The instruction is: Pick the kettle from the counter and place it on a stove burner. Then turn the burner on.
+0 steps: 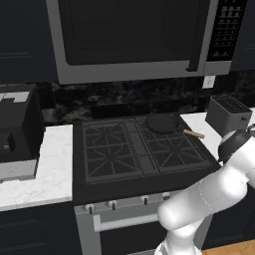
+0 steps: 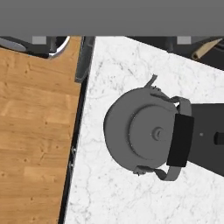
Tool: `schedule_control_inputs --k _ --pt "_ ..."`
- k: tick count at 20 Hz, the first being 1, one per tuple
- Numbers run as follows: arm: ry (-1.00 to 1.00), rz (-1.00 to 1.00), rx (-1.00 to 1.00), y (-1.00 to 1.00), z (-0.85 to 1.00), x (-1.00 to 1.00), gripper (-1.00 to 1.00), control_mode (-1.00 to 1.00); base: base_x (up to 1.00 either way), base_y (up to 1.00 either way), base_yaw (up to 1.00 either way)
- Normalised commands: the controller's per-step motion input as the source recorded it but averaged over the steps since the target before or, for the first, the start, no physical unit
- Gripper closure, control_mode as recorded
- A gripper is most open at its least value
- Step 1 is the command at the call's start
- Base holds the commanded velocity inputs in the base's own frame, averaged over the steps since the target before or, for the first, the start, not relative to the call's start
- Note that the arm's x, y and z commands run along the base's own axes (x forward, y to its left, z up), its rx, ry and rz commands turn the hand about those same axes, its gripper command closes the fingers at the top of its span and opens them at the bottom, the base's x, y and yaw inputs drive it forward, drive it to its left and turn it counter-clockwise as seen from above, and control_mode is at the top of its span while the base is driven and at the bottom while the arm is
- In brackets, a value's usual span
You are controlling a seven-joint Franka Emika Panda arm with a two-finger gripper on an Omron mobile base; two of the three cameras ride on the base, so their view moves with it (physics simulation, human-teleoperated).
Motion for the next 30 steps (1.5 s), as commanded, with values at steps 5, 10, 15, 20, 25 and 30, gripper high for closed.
schedule_control_inputs --k 5,10,15,20,25,30 --pt "0.0 0.0 0.0 -0.21 -0.12 0.47 -1.0 -1.0 0.0 0.0 0.0" --pt "0.01 0.0 0.0 -0.35 -0.06 0.5 -1.0 -1.0 0.0 0.0 0.0" --pt "0.04 0.0 0.0 -0.32 -0.13 0.38 -1.0 -1.0 0.0 0.0 0.0" --pt "0.07 0.0 0.0 -0.26 -0.18 0.26 -1.0 -1.0 0.0 0.0 0.0" --pt "0.03 0.0 0.0 -0.2 -0.15 0.3 -1.0 -1.0 0.0 0.0 0.0" --pt "0.0 0.0 0.0 -0.09 -0.2 0.22 -1.0 -1.0 0.0 0.0 0.0"
